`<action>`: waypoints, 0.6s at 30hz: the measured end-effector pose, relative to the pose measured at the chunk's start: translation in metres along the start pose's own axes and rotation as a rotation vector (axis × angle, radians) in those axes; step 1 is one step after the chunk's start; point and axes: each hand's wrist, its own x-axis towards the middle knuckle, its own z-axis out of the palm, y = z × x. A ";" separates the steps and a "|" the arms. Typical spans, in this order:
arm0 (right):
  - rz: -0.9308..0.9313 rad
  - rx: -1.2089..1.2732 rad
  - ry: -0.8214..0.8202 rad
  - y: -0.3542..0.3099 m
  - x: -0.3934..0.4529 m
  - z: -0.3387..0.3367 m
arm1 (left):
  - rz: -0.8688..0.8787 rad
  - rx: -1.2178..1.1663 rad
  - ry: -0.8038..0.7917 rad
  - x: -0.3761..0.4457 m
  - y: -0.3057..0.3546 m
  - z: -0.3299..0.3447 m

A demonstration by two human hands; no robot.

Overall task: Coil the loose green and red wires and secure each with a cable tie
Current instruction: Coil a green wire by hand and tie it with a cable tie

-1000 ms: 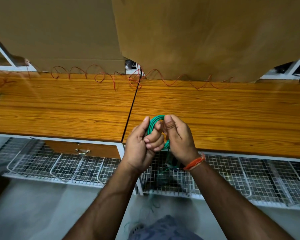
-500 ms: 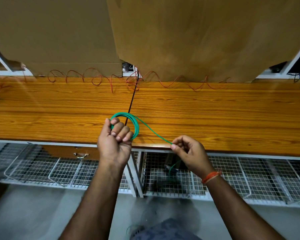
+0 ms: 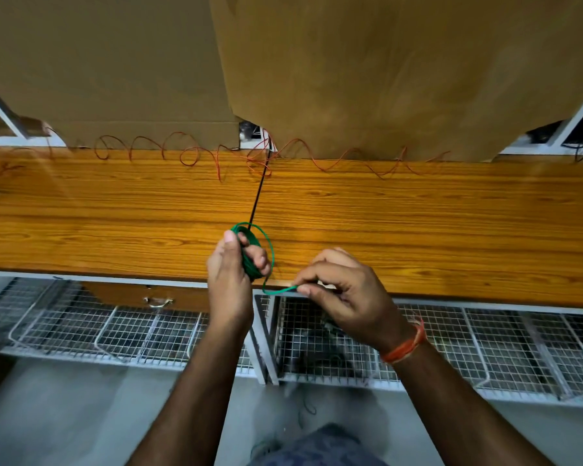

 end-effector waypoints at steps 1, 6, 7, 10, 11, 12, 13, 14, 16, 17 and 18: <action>-0.036 0.002 0.016 -0.005 0.006 -0.001 | 0.007 0.048 -0.030 -0.004 -0.001 0.001; -0.047 0.057 0.112 -0.010 0.031 0.000 | -0.009 0.143 -0.204 -0.018 -0.003 0.006; -0.026 0.083 0.134 -0.008 0.034 0.000 | -0.038 0.117 -0.237 -0.019 -0.004 0.007; 0.041 0.143 0.191 0.001 0.040 0.004 | -0.175 -0.055 -0.321 -0.020 -0.004 0.009; 0.057 0.150 0.203 0.003 0.042 0.006 | -0.218 -0.118 -0.346 -0.019 -0.005 0.009; 0.074 0.154 0.216 0.006 0.042 0.009 | -0.259 -0.170 -0.366 -0.019 -0.006 0.010; 0.093 0.159 0.227 0.007 0.041 0.011 | -0.286 -0.214 -0.380 -0.019 -0.006 0.011; 0.115 0.161 0.234 0.009 0.041 0.014 | -0.300 -0.254 -0.390 -0.019 -0.006 0.012; 0.174 0.152 0.225 0.010 0.039 0.019 | -0.316 -0.318 -0.407 -0.020 -0.005 0.015; 0.211 0.152 0.202 0.010 0.037 0.021 | -0.325 -0.341 -0.413 -0.020 -0.005 0.016; 0.250 0.171 0.172 0.009 0.035 0.023 | -0.335 -0.355 -0.418 -0.021 -0.004 0.017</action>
